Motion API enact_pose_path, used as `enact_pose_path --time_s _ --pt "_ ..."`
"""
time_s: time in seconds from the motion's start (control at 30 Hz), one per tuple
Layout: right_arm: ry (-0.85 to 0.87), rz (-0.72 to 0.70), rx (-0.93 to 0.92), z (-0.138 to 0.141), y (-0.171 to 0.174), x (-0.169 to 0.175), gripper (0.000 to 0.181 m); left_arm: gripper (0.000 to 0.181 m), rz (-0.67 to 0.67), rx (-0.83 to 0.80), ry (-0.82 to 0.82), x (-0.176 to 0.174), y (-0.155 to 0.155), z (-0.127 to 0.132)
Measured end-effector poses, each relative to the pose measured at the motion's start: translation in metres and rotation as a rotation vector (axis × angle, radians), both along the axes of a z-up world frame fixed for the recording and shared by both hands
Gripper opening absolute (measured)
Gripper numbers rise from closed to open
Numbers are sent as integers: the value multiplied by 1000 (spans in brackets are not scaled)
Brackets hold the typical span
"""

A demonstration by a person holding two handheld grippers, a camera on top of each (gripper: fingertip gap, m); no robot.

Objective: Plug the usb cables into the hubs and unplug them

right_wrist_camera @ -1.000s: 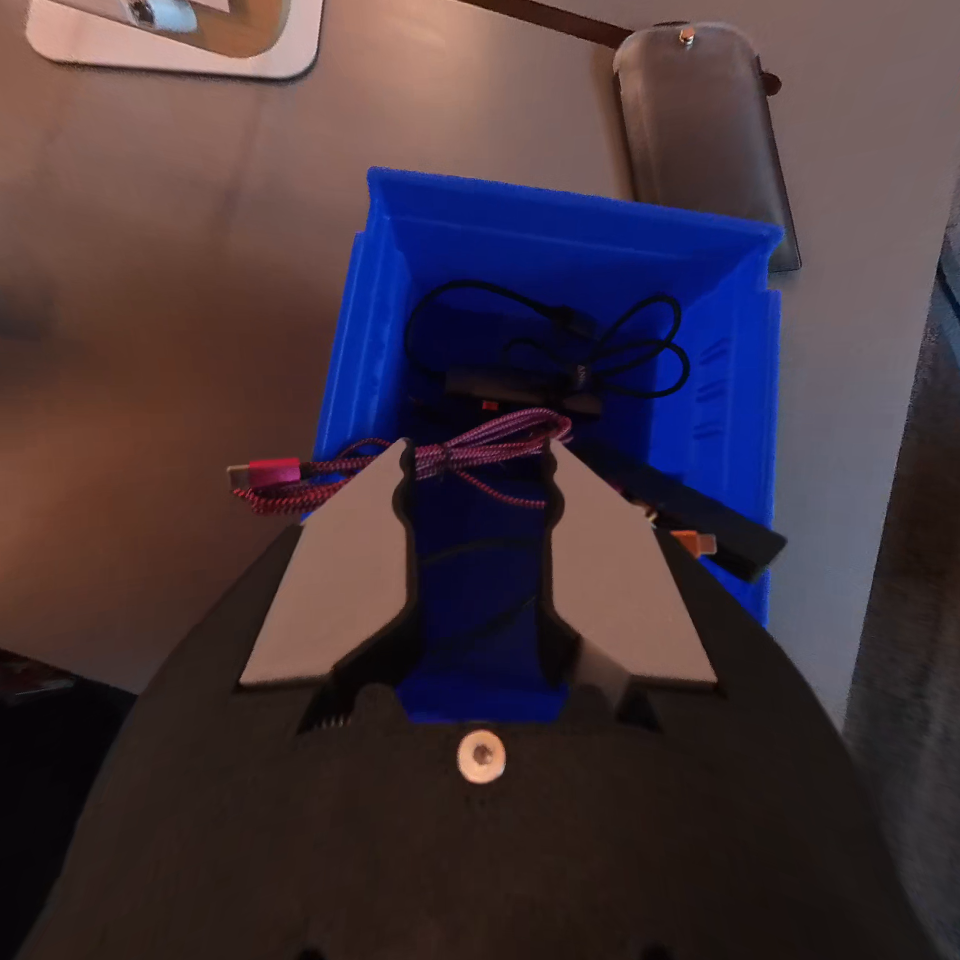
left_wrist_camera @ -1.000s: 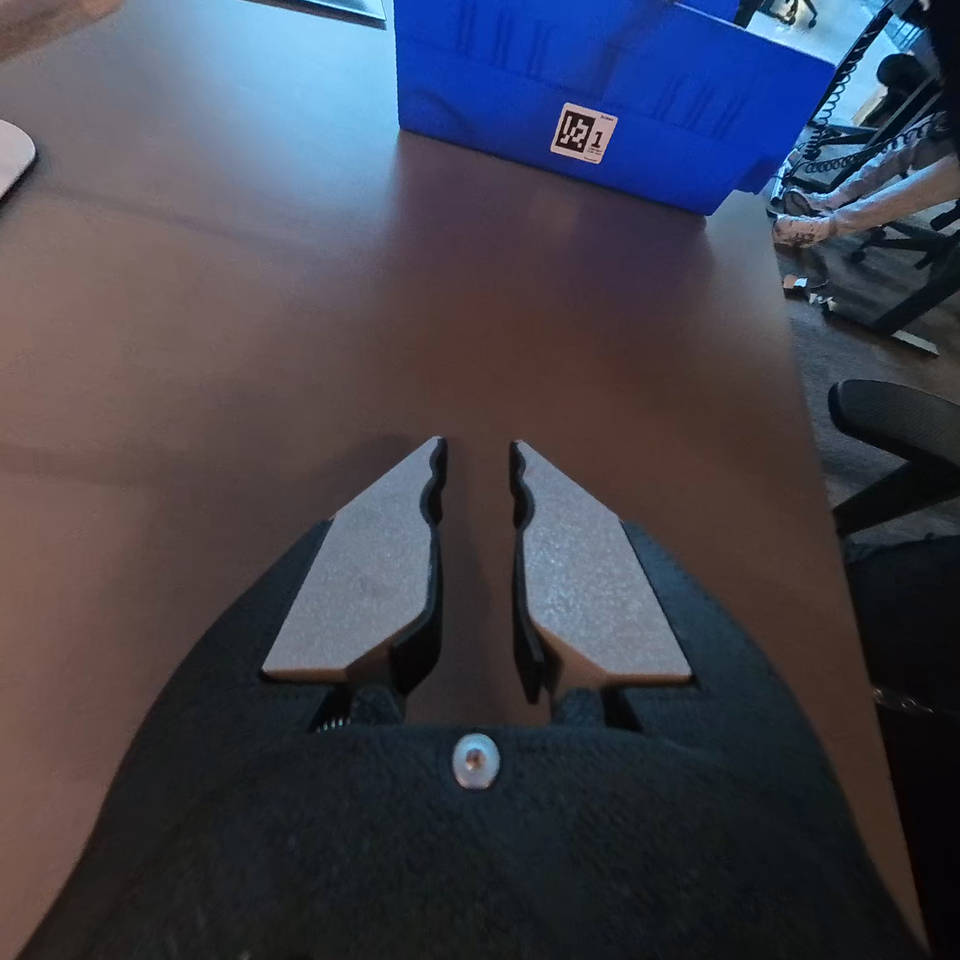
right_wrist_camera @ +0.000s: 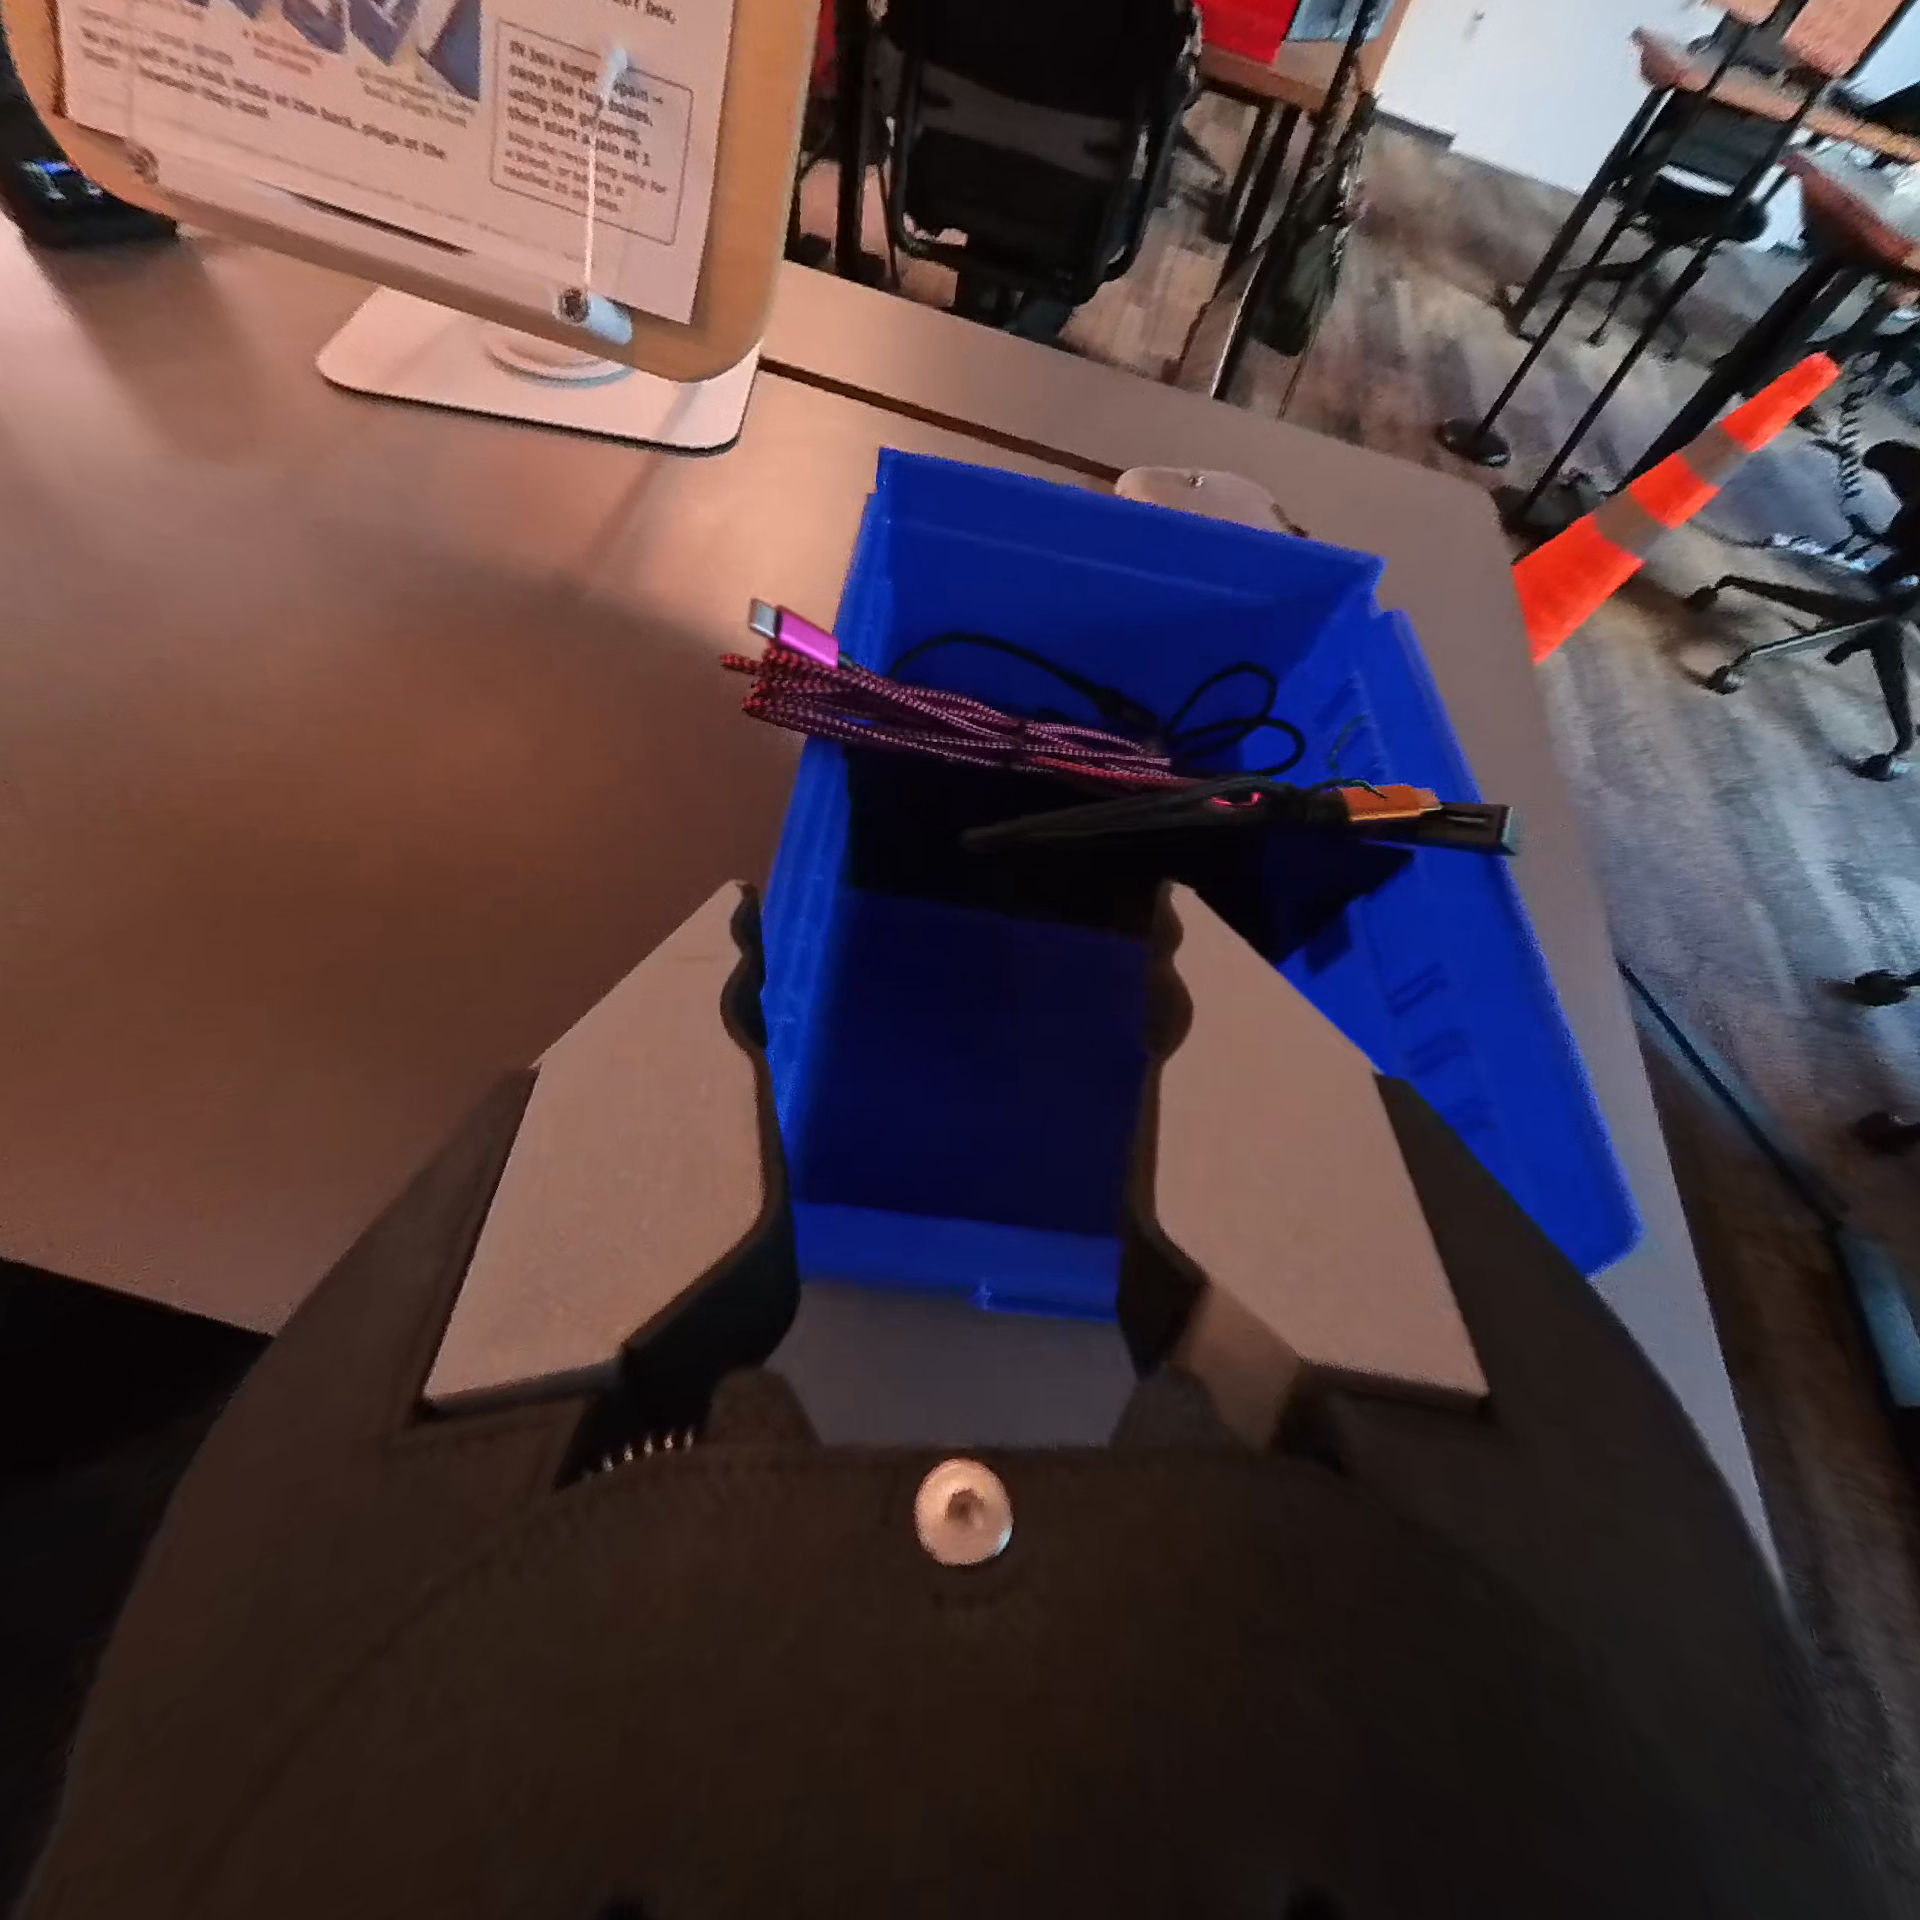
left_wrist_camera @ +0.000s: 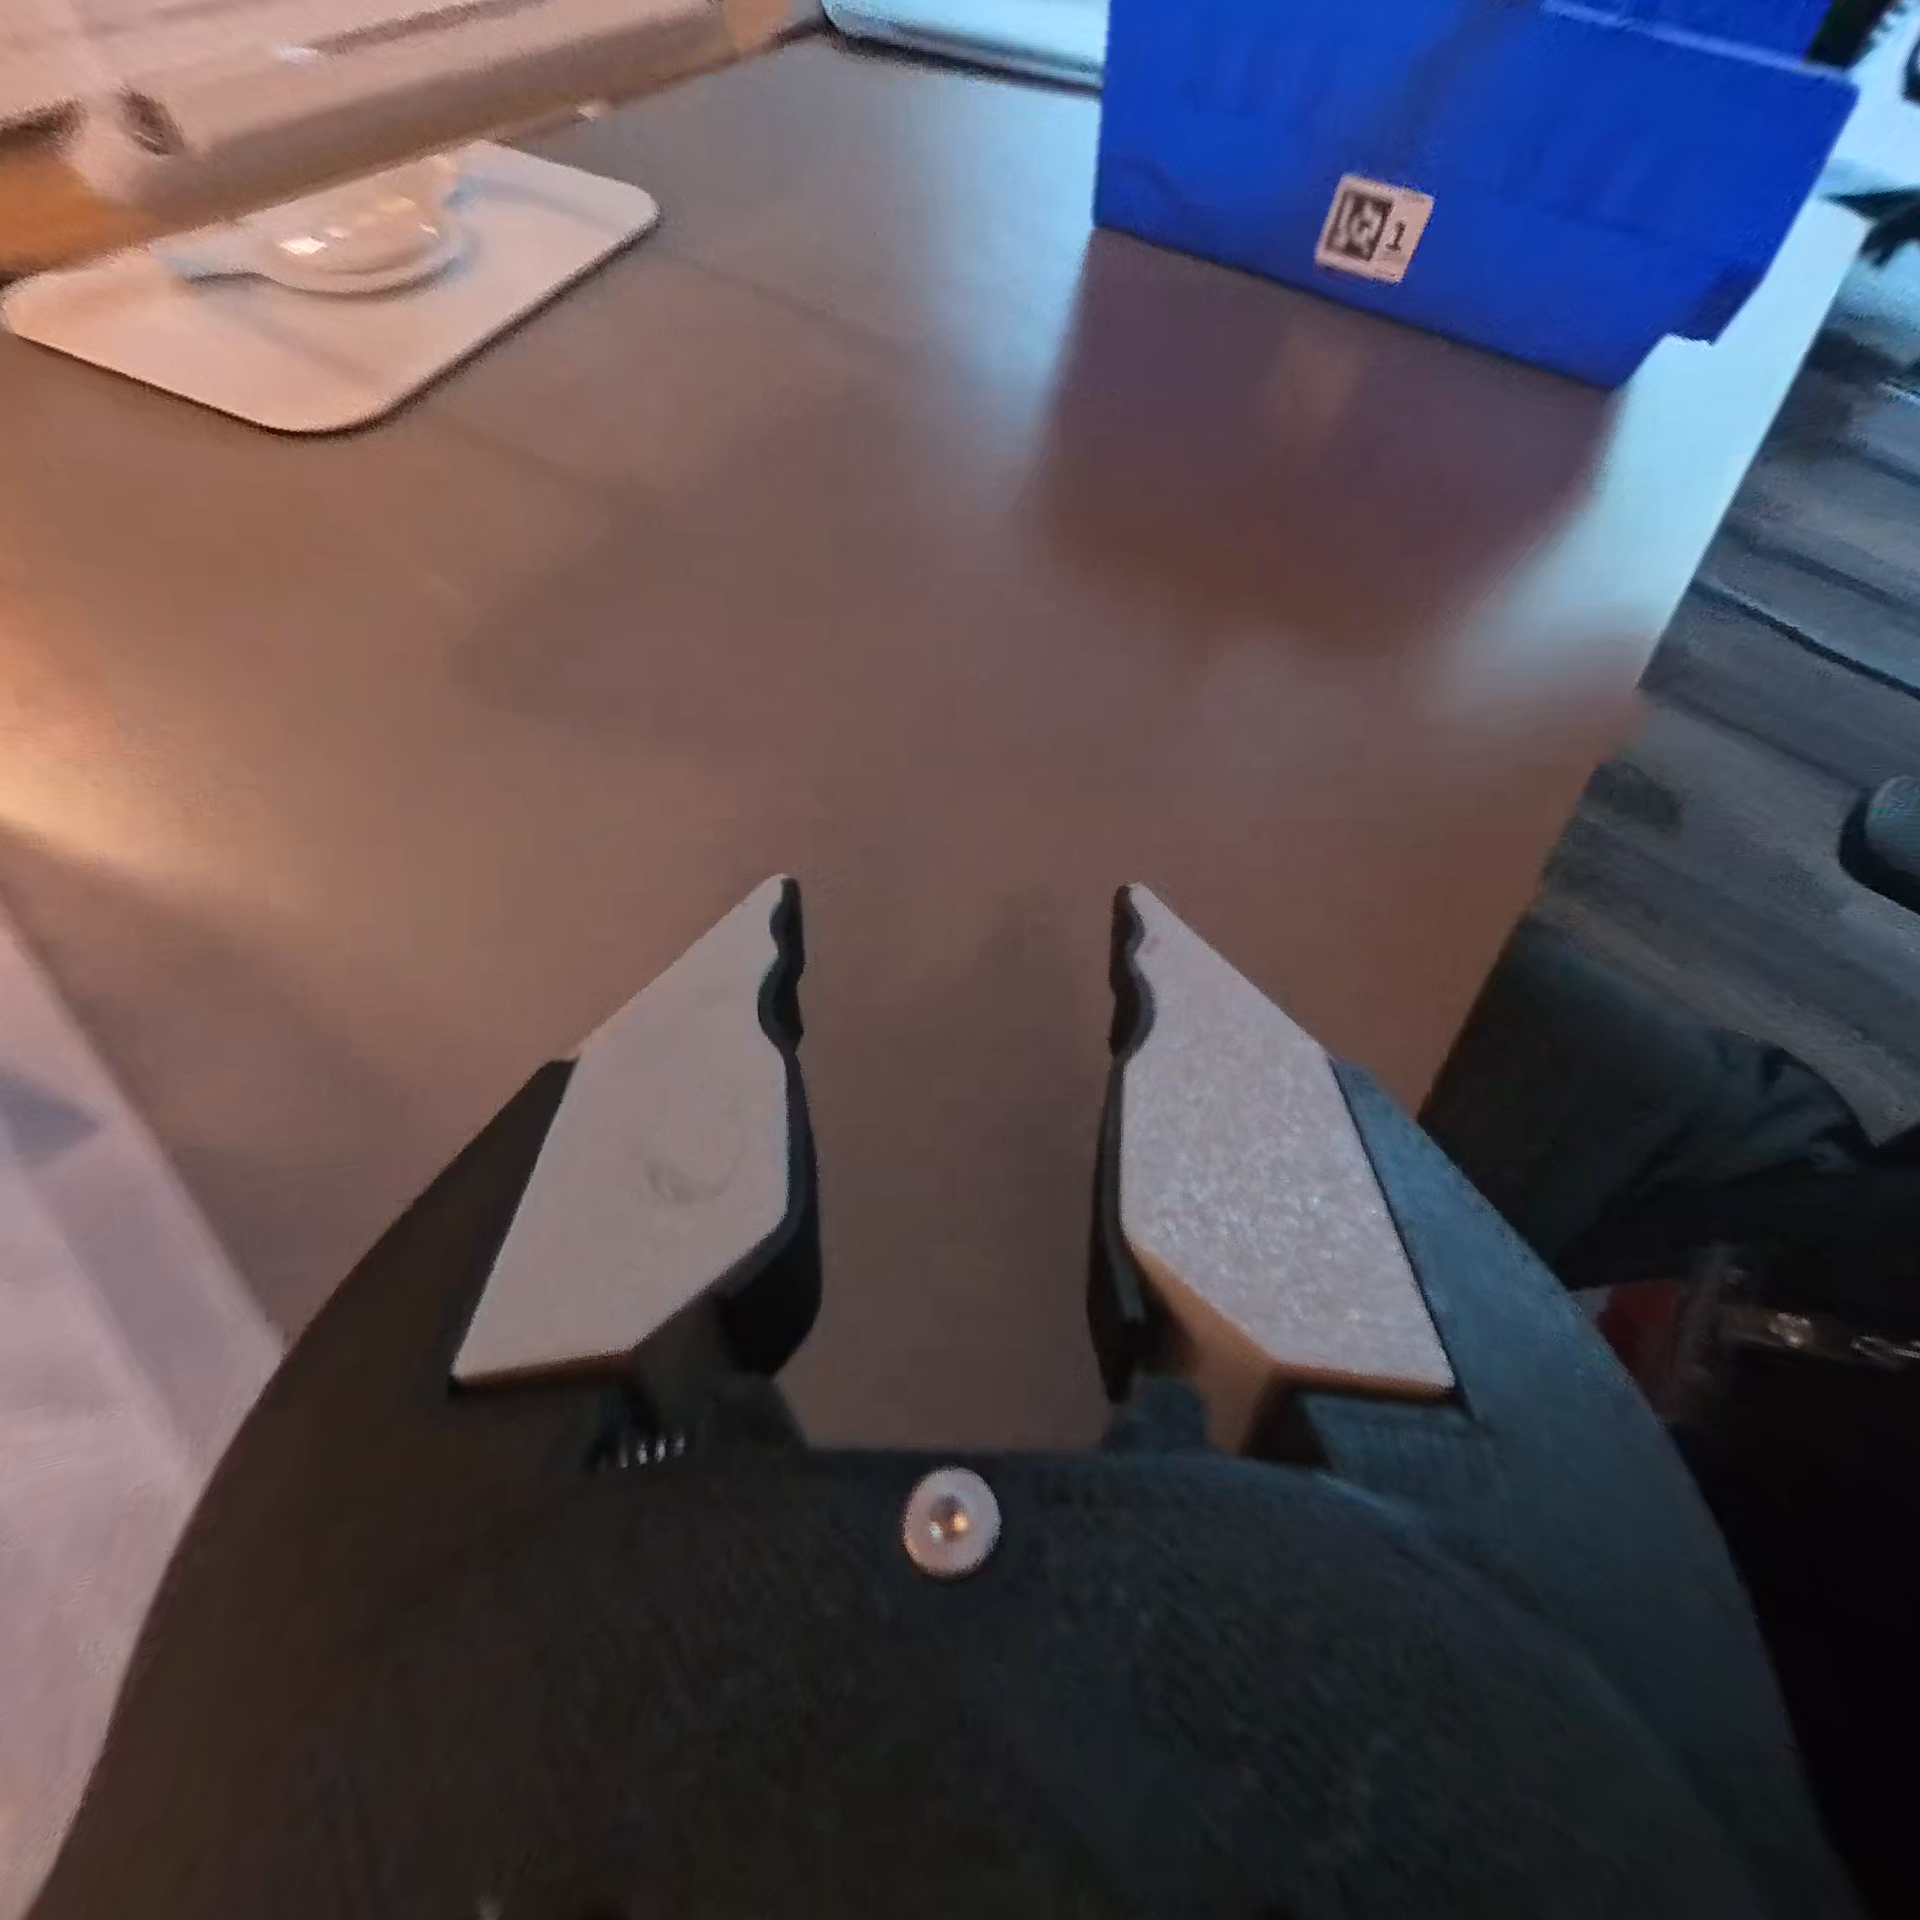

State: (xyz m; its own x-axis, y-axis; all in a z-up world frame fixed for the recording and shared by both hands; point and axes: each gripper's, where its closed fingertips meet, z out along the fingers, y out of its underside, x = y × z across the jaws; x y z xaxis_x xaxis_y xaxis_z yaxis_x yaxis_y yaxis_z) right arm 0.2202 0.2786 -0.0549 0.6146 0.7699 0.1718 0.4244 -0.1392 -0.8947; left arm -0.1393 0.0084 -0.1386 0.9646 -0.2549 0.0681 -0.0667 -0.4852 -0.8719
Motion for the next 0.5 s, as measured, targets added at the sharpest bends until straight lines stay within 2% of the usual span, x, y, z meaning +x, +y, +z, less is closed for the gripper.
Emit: enact_pose_path --time_s 0.13,0.23,0.33,0.4,0.43,0.47,0.5 --pt "80 62 -37 -1 -17 -7 78 59 160 56 62 -28 -39 27" --pt "30 84 -62 -18 -23 -13 82 62 318 63 130 -63 -65 34" --pt "-29 92 -79 -37 -27 -17 83 32 373 113 98 -84 -79 43" --pt "-30 120 -116 -47 -32 -25 84 25 376 134 32 -88 -83 46" --pt "-35 129 -132 -52 -33 -29 86 38 408 142 16 -94 -85 47" --pt "-49 133 -143 -58 -34 -32 87 73 480 142 29 -106 -87 47" --pt "-69 133 -148 -63 -34 -34 89 83 518 140 52 -113 -90 48"
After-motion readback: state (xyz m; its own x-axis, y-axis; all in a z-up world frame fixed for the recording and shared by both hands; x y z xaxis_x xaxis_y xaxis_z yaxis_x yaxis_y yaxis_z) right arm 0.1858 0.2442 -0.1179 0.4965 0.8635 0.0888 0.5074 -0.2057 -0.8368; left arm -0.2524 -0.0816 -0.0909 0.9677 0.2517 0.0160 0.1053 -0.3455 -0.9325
